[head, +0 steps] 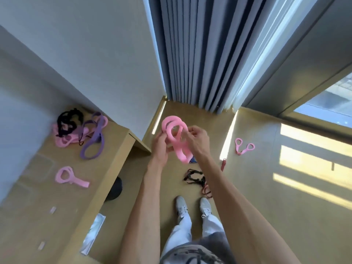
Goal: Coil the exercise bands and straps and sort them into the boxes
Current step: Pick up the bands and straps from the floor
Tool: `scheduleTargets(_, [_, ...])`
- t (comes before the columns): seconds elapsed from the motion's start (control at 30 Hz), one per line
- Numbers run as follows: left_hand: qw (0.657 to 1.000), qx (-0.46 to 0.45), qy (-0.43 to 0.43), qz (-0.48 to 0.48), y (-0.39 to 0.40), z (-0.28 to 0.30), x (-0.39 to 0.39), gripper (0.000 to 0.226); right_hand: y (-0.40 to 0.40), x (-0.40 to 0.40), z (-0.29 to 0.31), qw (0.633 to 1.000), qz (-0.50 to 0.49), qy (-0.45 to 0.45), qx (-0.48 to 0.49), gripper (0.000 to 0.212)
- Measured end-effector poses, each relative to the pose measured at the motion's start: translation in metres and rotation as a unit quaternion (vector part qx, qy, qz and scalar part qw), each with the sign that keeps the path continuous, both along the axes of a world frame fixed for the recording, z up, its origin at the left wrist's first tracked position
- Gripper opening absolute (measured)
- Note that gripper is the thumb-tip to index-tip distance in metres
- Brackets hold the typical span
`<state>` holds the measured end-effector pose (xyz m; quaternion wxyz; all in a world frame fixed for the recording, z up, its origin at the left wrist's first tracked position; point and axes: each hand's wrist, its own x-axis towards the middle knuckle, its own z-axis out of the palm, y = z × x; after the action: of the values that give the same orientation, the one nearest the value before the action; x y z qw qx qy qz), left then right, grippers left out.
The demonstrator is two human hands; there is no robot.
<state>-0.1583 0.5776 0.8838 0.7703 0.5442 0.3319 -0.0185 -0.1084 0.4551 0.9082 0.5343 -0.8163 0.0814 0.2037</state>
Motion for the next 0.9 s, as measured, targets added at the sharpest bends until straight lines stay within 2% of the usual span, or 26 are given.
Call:
scheduleTargets(0.17, [0.996, 0.027, -0.011, 0.082, 0.035, 0.039, -0.023, 0.039, 0.051, -0.013, 0.017, 0.997, 0.061, -0.045, 0.025, 0.025])
scheduleTargets(0.27, [0.987, 0.067, -0.013, 0.144, 0.058, 0.053, -0.046, 0.032, 0.087, -0.031, 0.025, 0.992, 0.099, -0.061, 0.056, 0.018])
scheduleTargets(0.3, [0.984, 0.077, -0.014, 0.163, 0.066, 0.055, -0.055, 0.027, 0.099, -0.038, 0.029, 0.99, 0.116, -0.052, 0.069, 0.017])
scheduleTargets(0.37, [0.975, 0.072, -0.016, 0.211, 0.084, 0.055, -0.075, 0.023, 0.124, -0.054, 0.033, 0.983, 0.162, -0.022, 0.079, 0.029])
scheduleTargets(0.5, [0.951, 0.07, -0.005, 0.301, 0.127, 0.05, -0.124, 0.026, 0.172, -0.093, 0.029, 0.953, 0.301, 0.019, 0.032, 0.039])
scheduleTargets(0.57, [0.942, 0.087, 0.026, 0.322, 0.148, 0.042, -0.151, 0.023, 0.196, -0.114, 0.021, 0.937, 0.347, 0.028, 0.027, 0.034])
scheduleTargets(0.67, [0.926, 0.183, 0.115, 0.308, 0.182, 0.017, -0.191, 0.011, 0.234, -0.144, 0.003, 0.917, 0.395, 0.048, -0.011, 0.009])
scheduleTargets(0.77, [0.912, 0.209, 0.178, 0.306, 0.222, -0.012, -0.223, 0.008, 0.275, -0.173, -0.019, 0.909, 0.408, 0.077, -0.046, 0.018])
scheduleTargets(0.9, [0.895, 0.234, 0.211, 0.316, 0.277, -0.051, -0.247, 0.008, 0.336, -0.198, -0.053, 0.91, 0.397, 0.086, -0.082, 0.036])
